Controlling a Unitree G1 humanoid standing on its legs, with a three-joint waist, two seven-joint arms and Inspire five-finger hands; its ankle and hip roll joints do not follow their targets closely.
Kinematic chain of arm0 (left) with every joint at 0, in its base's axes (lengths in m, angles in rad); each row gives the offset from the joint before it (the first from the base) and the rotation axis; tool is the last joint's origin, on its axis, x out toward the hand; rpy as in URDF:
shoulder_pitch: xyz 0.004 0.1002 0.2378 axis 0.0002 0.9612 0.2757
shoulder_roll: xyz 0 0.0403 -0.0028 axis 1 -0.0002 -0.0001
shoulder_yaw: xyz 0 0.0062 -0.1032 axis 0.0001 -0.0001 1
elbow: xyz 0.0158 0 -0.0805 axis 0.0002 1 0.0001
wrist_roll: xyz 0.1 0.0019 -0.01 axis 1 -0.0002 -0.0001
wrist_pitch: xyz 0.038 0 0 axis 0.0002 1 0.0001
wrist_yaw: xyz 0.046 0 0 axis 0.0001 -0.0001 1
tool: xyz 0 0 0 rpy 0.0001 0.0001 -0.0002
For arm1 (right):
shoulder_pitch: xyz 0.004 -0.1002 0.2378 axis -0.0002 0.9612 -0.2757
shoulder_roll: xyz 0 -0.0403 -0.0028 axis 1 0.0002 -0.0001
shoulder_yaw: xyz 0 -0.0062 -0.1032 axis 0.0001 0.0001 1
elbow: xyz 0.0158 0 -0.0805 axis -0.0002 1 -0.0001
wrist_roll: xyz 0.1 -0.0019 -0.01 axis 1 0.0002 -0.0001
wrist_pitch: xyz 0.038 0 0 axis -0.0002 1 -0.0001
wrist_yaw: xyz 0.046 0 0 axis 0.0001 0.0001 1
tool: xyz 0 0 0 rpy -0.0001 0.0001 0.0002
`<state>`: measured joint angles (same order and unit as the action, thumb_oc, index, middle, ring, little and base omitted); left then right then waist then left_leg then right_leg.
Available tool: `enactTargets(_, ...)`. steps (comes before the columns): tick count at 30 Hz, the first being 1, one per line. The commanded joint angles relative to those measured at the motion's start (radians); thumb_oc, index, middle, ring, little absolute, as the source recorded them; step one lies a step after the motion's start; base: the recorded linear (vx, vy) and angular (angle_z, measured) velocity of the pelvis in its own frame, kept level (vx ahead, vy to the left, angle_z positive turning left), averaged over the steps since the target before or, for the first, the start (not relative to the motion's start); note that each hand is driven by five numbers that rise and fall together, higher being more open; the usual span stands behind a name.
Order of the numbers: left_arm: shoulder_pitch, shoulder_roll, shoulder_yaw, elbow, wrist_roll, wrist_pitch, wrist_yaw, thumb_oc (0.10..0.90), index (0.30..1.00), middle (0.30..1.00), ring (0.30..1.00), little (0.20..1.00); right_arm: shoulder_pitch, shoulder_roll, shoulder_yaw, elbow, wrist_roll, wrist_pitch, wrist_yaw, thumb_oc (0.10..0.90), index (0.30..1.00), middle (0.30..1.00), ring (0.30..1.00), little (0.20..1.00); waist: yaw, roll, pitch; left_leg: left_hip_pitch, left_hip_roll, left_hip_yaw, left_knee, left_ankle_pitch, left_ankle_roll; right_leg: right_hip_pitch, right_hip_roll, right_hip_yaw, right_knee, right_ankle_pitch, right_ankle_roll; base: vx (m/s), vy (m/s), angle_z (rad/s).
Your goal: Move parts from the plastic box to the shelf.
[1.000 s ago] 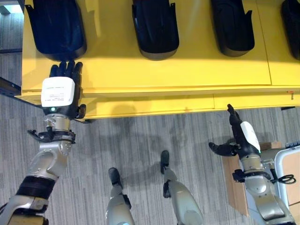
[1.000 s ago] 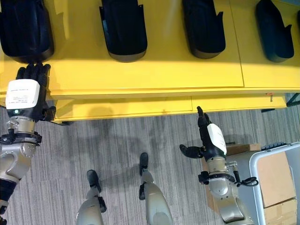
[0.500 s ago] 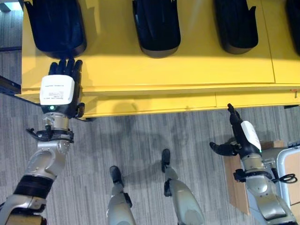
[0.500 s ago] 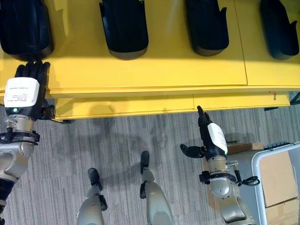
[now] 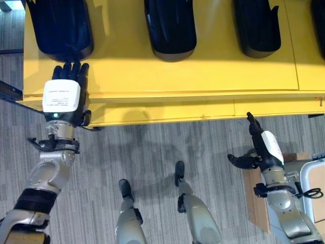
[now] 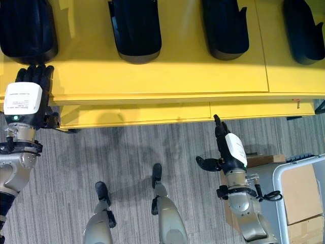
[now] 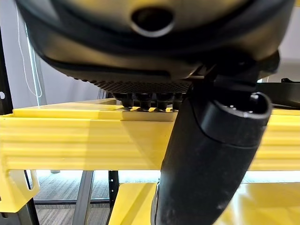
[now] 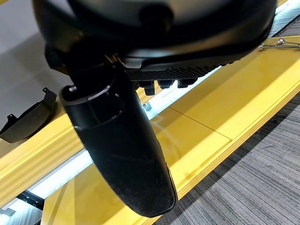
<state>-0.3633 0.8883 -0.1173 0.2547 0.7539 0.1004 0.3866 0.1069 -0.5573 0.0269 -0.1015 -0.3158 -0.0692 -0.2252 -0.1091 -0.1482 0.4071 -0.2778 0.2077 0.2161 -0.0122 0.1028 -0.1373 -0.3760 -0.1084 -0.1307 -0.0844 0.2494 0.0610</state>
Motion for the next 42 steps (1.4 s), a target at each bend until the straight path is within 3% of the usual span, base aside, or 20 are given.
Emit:
enactTargets(1,-0.046,0.093,0.06,0.086,0.008,0.027,0.013,0.9,1.0,1.0,1.0,1.0,-0.031,-0.049,-0.081,-0.05,-0.033,-0.06,-0.042,0.9,1.0,1.0,1.0,1.0,-0.015,-0.02,-0.019,-0.09,-0.002,-0.051,0.123,-0.059,0.057,0.058,-0.088,-0.008,0.142,-0.191,0.087,0.0,0.0,0.0)
enactTargets(42,-0.052,0.142,0.067,0.109,0.009,0.033,-0.002,0.9,1.0,1.0,1.0,1.0,-0.029,-0.065,-0.095,-0.061,-0.038,-0.06,-0.024,0.9,1.0,1.0,1.0,1.0,-0.015,-0.025,-0.008,-0.129,-0.012,-0.059,0.158,-0.073,0.064,0.042,-0.092,-0.003,0.147,-0.182,0.088,0.0,0.0,0.0)
